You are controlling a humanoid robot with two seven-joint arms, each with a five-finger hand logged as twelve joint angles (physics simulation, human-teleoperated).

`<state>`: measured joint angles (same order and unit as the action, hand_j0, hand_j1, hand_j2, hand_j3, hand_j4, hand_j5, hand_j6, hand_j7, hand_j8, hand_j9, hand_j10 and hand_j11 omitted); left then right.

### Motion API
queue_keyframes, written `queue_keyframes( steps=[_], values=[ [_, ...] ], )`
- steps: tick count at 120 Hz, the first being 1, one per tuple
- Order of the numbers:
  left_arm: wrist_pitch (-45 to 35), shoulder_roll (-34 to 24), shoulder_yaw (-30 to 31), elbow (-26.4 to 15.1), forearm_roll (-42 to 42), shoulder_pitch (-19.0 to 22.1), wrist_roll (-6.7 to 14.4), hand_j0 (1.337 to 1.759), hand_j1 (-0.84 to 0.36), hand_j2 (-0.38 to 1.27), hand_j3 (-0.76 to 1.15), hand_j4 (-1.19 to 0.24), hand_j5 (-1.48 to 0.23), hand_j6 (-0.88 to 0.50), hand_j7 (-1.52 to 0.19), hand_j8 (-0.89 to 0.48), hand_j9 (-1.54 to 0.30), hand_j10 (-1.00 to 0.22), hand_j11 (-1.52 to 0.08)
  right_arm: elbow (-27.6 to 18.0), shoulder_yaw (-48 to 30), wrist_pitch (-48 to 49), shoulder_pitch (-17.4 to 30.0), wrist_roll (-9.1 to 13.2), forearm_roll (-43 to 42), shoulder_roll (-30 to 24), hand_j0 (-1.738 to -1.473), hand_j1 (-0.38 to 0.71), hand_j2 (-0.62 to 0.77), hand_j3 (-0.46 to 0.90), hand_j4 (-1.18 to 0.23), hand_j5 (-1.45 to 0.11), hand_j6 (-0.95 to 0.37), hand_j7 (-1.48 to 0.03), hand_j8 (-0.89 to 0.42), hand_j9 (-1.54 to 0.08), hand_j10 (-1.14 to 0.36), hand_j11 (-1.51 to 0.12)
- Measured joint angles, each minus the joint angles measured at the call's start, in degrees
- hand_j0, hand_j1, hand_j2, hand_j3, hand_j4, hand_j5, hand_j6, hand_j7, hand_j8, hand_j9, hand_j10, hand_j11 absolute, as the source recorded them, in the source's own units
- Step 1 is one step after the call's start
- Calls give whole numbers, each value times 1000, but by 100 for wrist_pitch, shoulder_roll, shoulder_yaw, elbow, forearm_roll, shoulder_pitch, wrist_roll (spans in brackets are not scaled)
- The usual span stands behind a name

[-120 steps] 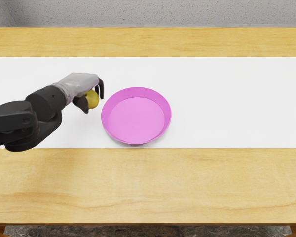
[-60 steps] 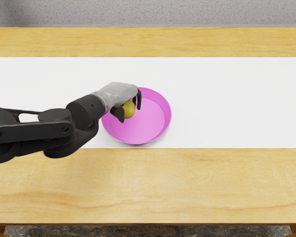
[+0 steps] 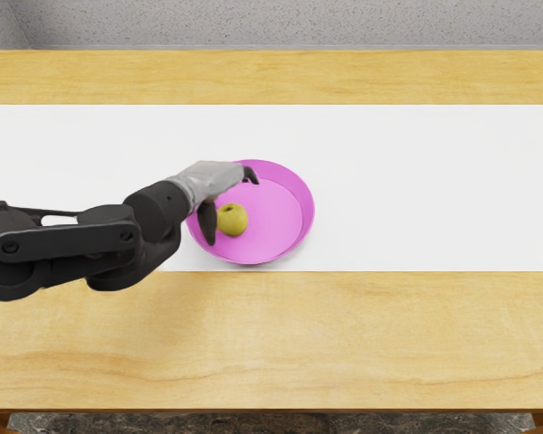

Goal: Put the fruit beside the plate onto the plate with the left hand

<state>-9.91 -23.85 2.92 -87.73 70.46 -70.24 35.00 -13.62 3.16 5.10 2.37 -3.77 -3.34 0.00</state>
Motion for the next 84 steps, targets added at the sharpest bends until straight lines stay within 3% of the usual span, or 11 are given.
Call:
queue_keyframes(
  steps=[26, 35, 46, 56, 84],
  values=[
    [457, -753, -934, -32, -1740, 15, 0, 1658, 250, 49, 0, -93, -123, -78, -121, -72, -120, -95, -120, 0, 0, 0, 0, 0, 0, 0, -1658, -331, -3, 0, -15, -20, -15, -20, -15, -20, -15, -20],
    [1155, -1182, -1520, -59, -2448, 47, 0, 1658, 280, 35, 0, -66, -86, -56, -84, -52, -84, -67, -84, 2, 0, 0, 0, 0, 0, 0, -1658, -331, -3, 0, -15, -20, -15, -20, -15, -20, -15, -20],
    [2648, -1980, -2422, -79, -3593, 415, 0, 1658, 304, 23, 0, -44, -56, -38, -55, -35, -55, -44, -55, 2, 0, 0, 0, 0, 0, 0, -1658, -331, -3, 0, -15, -20, -15, -20, -15, -20, -15, -20],
    [3662, -2350, -3012, -77, -4519, 529, 0, 1658, 319, 16, 0, -31, -39, -27, -38, -25, -38, -31, -38, 1, 0, 0, 0, 0, 0, 0, -1658, -331, -3, 0, -15, -20, -15, -20, -15, -20, -15, -20],
    [4405, -3152, -3551, -13, -6107, 625, 0, 1658, 338, 6, 0, -13, -15, -12, -14, -11, -14, -13, -14, 0, 0, 0, 0, 1, 1, 0, -1658, -331, -3, 0, -15, -19, -15, -20, -15, -20, -15, -20]
  ],
)
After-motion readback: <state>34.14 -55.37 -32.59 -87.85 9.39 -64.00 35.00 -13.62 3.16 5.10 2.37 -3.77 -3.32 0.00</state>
